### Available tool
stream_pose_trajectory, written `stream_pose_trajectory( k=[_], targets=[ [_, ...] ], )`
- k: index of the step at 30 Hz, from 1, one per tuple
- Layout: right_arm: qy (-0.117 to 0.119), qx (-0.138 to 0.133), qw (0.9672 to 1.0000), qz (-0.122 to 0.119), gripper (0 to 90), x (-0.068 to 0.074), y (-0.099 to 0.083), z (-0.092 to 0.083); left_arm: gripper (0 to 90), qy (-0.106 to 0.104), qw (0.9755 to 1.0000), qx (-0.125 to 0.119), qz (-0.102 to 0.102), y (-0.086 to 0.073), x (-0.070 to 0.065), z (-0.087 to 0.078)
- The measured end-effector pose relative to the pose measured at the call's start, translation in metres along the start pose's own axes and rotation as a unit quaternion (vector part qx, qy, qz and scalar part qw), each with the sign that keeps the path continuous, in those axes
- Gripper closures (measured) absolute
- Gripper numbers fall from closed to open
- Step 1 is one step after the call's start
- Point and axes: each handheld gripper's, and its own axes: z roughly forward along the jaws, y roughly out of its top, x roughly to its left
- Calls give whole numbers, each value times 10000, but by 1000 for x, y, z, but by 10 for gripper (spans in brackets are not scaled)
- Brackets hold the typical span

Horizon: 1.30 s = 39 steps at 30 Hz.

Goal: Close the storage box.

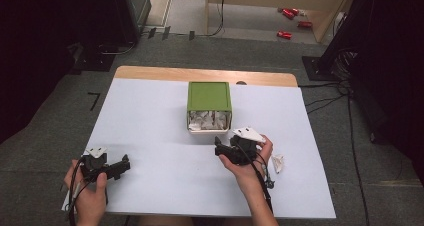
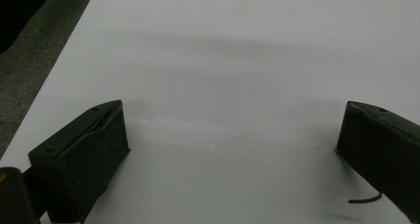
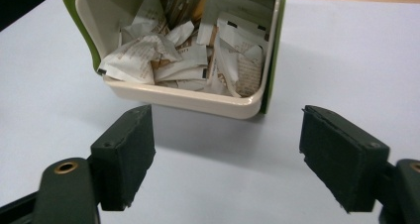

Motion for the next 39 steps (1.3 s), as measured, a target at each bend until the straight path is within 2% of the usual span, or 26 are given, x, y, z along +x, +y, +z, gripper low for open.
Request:
stream_pose_trajectory(
  k=[3, 7, 9, 17, 18, 21, 22, 24, 26, 39],
  targets=[
    [23, 106, 9999, 11, 191, -7, 0, -8, 0, 1, 10000, -1, -1, 0, 0, 0],
    [-120, 65, 9999, -88, 153, -24, -4, -21, 0, 1, 10000, -1, 0, 0, 0, 0],
    [-140, 74, 9998, -98, 153, -27, -4, -23, 0, 2, 10000, -1, 0, 0, 0, 0],
    [-460, 51, 9989, -85, 145, -57, -11, -44, 0, 4, 10000, -1, 2, 0, 0, 0],
    [-518, 20, 9986, -53, 143, -66, -13, -49, 0, 5, 10000, -1, 1, 0, 0, 0],
    [-578, 7, 9983, -42, 143, -73, -14, -53, 0, 4, 10000, -1, 4, 0, 0, 0],
    [-628, 1, 9980, -3, 141, -81, -16, -58, 0, 5, 10000, -1, 2, 0, 0, 0],
    [-655, -5, 9979, 6, 141, -84, -17, -59, 0, 5, 10000, -2, 0, 0, 0, 0],
    [-711, -18, 9974, 110, 141, -94, -21, -65, 0, 5, 10000, -2, 1, 0, 0, 0],
    [-983, 32, 9949, 230, 143, -128, -42, -76, 0, 5, 10000, -1, 2, 0, 0, 0]
  ],
)
